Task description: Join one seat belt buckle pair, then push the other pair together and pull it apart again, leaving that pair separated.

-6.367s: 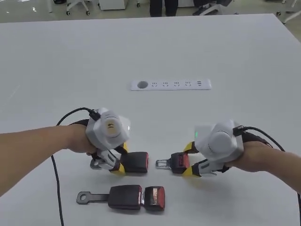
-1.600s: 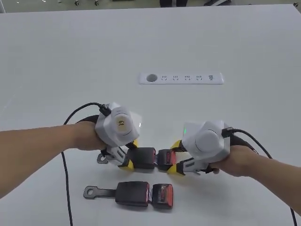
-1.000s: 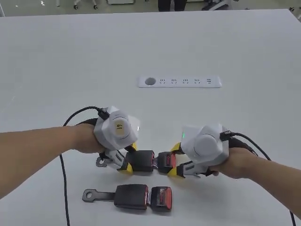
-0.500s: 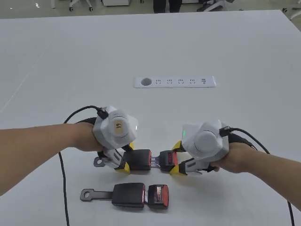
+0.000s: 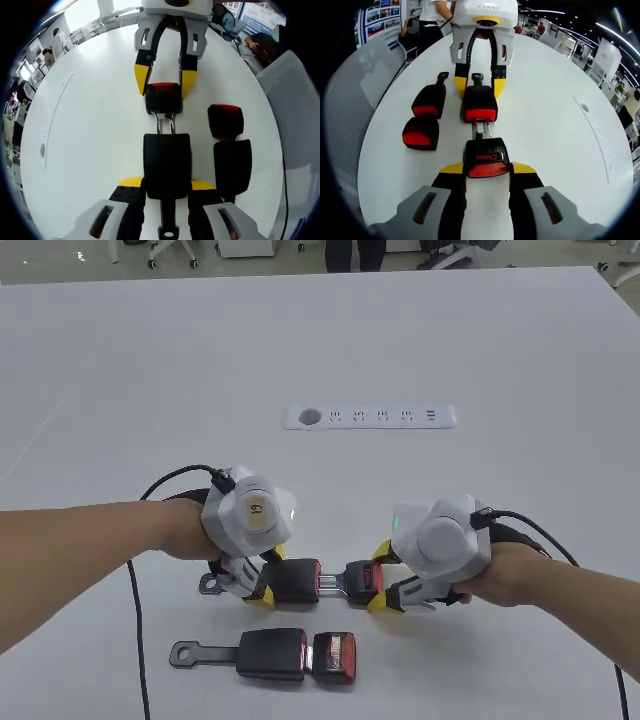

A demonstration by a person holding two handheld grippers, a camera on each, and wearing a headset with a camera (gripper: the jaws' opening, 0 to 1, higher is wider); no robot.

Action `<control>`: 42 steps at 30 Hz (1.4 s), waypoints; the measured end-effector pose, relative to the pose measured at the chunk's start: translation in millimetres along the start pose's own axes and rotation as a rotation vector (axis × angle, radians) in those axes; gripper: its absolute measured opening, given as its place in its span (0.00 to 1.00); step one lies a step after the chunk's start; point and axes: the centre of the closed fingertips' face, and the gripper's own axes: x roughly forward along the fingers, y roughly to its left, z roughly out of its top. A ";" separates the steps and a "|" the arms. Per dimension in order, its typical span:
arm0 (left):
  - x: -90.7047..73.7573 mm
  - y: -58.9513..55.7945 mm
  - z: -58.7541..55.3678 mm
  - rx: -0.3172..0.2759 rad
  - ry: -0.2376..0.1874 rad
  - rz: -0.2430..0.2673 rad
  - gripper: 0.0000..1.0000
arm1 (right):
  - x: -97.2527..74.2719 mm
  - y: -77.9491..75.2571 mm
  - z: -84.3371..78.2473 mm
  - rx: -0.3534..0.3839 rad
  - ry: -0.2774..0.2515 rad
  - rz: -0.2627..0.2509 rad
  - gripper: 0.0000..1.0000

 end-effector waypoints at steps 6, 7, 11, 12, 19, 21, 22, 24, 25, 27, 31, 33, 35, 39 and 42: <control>0.0 -0.4 0.3 0.008 0.010 -0.001 0.33 | -5.1 1.1 -7.8 0.005 0.016 -0.003 0.31; 0.3 -0.2 0.1 0.008 0.011 -0.001 0.33 | -6.6 1.0 -9.7 0.008 0.019 -0.005 0.31; 0.6 0.4 -1.1 0.005 0.013 0.000 0.33 | -10.8 1.6 -13.9 0.011 0.027 -0.009 0.31; 1.1 1.2 -2.1 0.004 0.014 0.001 0.33 | -11.9 1.2 -15.4 0.011 0.029 -0.010 0.31; 2.1 2.2 -2.4 -0.001 0.018 0.001 0.33 | -17.3 0.2 -23.7 0.017 0.038 -0.011 0.31; 2.1 1.9 -2.2 -0.004 0.018 0.001 0.33 | -18.6 -0.2 -26.0 0.017 0.040 -0.011 0.31; 2.1 1.9 -2.1 -0.006 0.018 0.001 0.33 | -19.9 -0.4 -28.0 0.017 0.041 -0.011 0.31; 2.0 1.9 -1.6 -0.012 0.016 0.002 0.33 | -21.8 -0.6 -30.7 0.018 0.044 -0.013 0.31; 2.0 2.0 -1.7 -0.016 0.015 0.002 0.33 | -22.5 -0.6 -31.8 0.019 0.045 -0.014 0.31; 1.8 1.8 -1.5 -0.022 0.015 0.002 0.33 | -24.7 -1.0 -34.5 0.021 0.047 -0.015 0.31; 1.9 1.4 -1.3 -0.024 0.016 0.002 0.33 | -28.5 -1.7 -39.7 0.023 0.051 -0.017 0.31; 2.0 1.3 -1.5 -0.024 0.017 0.002 0.33 | -31.0 0.3 -40.8 0.022 0.053 -0.017 0.31; 1.9 1.0 -1.4 -0.027 0.018 0.003 0.33 | -31.9 -0.2 -42.7 0.021 0.054 -0.017 0.31; 2.1 1.2 -1.5 -0.037 0.018 0.004 0.33 | -35.7 -1.0 -44.8 0.022 0.058 -0.018 0.32; 1.8 1.2 -1.2 -0.040 0.017 0.004 0.33 | -35.4 -1.5 -45.9 0.022 0.060 -0.017 0.32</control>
